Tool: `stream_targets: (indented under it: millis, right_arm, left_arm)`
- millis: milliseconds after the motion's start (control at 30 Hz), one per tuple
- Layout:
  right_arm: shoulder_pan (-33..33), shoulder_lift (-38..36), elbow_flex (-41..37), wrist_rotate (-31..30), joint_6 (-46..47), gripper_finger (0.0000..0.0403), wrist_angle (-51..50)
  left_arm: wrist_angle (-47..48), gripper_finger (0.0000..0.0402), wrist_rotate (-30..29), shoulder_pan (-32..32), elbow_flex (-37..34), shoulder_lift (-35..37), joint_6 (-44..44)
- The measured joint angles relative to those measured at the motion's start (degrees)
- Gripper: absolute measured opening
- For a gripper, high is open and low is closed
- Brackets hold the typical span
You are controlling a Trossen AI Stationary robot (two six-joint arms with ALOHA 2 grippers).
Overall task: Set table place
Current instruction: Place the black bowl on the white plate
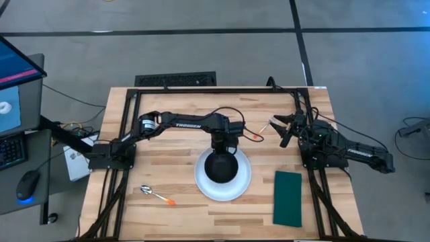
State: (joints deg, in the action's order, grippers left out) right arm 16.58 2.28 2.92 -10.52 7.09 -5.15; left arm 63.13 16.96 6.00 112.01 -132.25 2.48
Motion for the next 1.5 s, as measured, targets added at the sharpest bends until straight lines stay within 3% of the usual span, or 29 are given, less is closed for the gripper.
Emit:
stream_targets:
  millis: [233,1500]
  right_arm:
    - [0.0,0.0,0.0,0.0,0.0,0.0224,0.0]
    - [0.0,0.0,0.0,0.0,0.0,0.0224,0.0]
  left_arm:
    - [-1.4,0.0024,3.6,-0.3,0.0,0.0,-0.7]
    - [-0.7,0.0024,3.4,-0.3,0.0,0.2,-5.4]
